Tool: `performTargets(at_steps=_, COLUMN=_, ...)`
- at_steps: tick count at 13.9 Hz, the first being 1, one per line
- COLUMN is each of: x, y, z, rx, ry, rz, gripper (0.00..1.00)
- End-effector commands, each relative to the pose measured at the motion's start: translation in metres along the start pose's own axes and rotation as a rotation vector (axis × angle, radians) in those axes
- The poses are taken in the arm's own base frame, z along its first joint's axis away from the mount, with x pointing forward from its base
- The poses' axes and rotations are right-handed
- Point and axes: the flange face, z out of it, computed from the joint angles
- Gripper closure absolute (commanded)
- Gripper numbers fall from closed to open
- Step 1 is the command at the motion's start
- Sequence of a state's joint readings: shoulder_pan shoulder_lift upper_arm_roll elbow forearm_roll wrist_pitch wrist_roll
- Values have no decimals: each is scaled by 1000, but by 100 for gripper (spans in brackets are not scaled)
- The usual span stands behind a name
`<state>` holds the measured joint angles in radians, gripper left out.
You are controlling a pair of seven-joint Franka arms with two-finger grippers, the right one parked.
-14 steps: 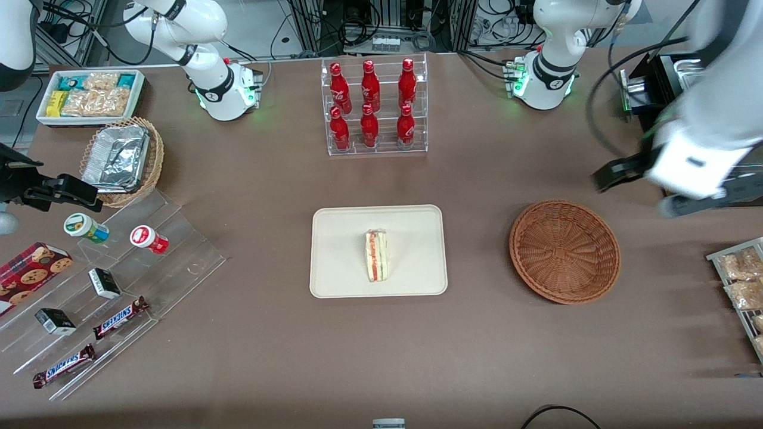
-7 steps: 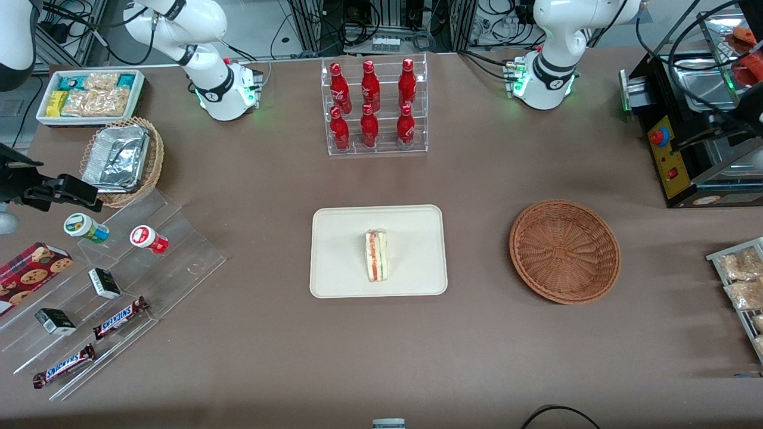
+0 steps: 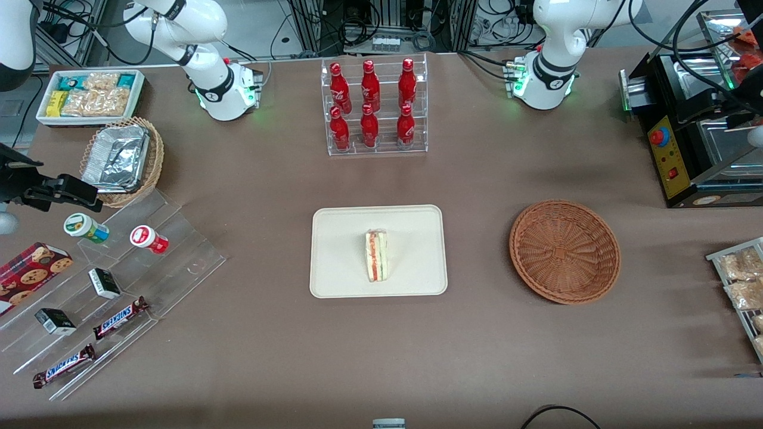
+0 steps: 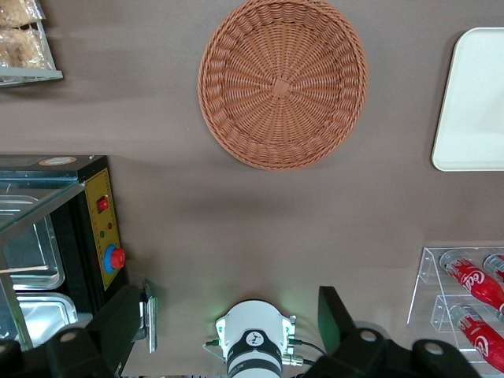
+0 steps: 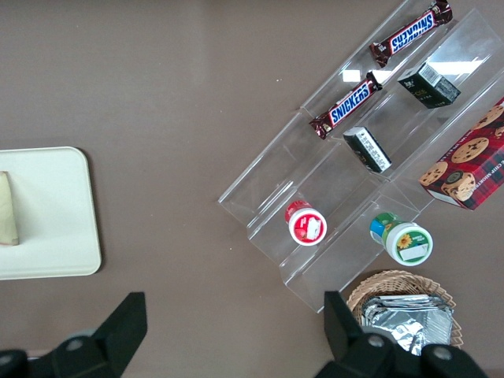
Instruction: Place sandwich from basket to tray
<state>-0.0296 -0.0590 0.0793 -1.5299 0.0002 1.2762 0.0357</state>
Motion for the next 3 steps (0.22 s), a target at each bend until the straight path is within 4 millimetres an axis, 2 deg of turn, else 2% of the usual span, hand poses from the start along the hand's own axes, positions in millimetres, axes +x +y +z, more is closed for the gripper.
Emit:
performTargets(at_steps=1, x=-1, y=11, z=-2, rx=16, ry=22, rz=18, gripper=1)
performTargets(at_steps=3, x=2, y=10, z=-5, rx=24, ry=31, rz=16, gripper=1)
